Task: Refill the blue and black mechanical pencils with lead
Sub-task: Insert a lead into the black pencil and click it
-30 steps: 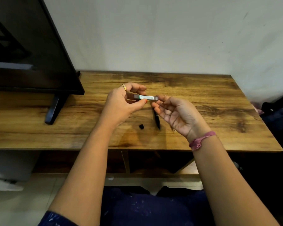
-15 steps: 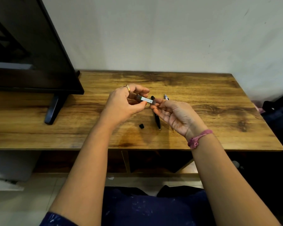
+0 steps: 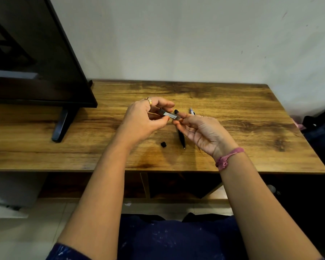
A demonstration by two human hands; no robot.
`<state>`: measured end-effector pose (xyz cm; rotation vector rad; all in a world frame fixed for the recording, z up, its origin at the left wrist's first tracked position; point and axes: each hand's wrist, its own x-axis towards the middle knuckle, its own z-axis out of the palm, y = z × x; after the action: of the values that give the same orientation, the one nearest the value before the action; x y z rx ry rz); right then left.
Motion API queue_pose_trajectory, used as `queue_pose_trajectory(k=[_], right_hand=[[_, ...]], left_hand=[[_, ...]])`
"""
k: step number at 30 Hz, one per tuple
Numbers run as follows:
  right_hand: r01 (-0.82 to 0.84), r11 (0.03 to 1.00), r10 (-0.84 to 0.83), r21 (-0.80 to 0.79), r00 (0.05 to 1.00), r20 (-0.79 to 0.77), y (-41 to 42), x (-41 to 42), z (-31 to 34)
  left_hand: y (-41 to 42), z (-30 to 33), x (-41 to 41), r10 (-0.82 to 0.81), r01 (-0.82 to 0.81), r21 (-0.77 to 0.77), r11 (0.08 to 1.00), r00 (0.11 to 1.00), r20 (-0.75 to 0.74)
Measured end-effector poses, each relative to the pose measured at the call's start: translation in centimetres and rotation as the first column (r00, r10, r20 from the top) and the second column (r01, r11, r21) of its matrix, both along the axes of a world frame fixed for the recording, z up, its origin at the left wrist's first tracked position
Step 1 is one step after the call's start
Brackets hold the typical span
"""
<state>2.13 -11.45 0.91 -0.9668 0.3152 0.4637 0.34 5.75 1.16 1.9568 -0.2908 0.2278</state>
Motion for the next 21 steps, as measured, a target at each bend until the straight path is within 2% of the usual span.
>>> queue_pose_trajectory(k=[21], right_hand=[[-0.005,0.999,0.007,-0.038,0.999,0.034,-0.23,0.29,0.03]], left_hand=[[0.3,0.43,-0.33,0.024,-0.023,0.02,1.0,0.999,-0.026]])
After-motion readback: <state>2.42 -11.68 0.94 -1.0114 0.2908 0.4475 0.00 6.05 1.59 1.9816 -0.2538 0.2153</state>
